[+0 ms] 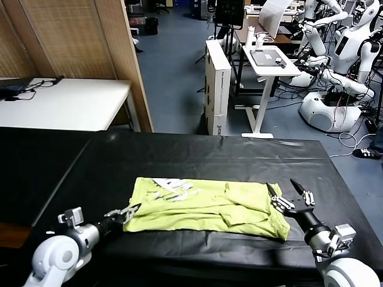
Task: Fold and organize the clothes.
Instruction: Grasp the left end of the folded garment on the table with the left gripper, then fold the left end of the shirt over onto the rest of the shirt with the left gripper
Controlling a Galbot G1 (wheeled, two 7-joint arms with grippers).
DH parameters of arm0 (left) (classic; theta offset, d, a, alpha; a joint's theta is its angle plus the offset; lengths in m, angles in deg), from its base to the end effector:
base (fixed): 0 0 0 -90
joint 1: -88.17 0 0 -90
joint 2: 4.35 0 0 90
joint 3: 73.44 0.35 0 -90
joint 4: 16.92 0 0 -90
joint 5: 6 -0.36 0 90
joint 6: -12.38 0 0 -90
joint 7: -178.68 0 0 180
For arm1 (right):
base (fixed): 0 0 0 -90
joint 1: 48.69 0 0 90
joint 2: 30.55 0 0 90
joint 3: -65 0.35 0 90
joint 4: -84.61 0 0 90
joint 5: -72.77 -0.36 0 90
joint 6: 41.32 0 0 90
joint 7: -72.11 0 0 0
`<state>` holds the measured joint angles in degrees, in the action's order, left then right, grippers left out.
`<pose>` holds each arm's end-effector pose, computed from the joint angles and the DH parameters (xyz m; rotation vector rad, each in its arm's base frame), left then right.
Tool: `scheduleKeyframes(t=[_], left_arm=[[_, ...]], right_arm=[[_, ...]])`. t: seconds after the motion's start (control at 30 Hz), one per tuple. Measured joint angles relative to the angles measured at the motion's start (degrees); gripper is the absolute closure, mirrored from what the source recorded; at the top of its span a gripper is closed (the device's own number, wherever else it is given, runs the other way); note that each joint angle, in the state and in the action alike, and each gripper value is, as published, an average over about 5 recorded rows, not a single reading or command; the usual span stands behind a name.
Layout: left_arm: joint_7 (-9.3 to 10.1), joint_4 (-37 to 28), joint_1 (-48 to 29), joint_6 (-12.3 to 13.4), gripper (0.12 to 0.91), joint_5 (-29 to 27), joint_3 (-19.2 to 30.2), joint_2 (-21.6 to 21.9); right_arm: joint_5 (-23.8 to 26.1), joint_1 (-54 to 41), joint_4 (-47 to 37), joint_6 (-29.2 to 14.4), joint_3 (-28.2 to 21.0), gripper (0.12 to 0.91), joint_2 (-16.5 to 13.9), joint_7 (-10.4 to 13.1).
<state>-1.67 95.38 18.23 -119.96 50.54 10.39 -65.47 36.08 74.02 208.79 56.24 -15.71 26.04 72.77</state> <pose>0.2529 0.1344 -0.2729 -0.3551 -2.3603 0.5282 0.1950 -0.1215 -0.2403 0.2899 -3.0039 -0.0782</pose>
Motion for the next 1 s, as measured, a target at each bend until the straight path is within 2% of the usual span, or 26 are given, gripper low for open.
scheduleKeyframes(t=[0.1,0.3,0.47,0.67,0.87,1.0], left_arm=[[-0.32,-0.15,-0.06,0.01,0.794,-1.02,0.12,-0.04],[-0.34,0.35,-0.20,0.03,0.857,-2.01,0.12,0.14],[-0.14,1.78,-0.04,0.05,0.860,-3.25,-0.52,0.56],[-0.51,3.82,1.57,0.06,0.860,-8.61,-2.86,2.49],[-1.81,5.33,4.60,0.08,0.860,-13.80,-7.60,5.39],[-1.77,6.43,7.29,0.09,0.860,-14.71,-11.57,6.75]], right_arm=[[0.18,-0.17,-0.10,0.00,-0.16,0.118,0.18,0.02],[0.43,-0.69,-0.38,0.00,-0.44,0.118,0.44,0.36],[0.76,-1.32,-0.99,0.10,-0.77,0.118,0.66,1.02],[1.47,-2.39,-2.12,0.48,-1.73,0.118,1.03,1.52],[1.98,-2.75,-2.96,0.51,-2.47,0.118,1.52,1.53],[2.32,-2.51,-3.00,0.54,-2.60,0.118,1.96,1.53]])
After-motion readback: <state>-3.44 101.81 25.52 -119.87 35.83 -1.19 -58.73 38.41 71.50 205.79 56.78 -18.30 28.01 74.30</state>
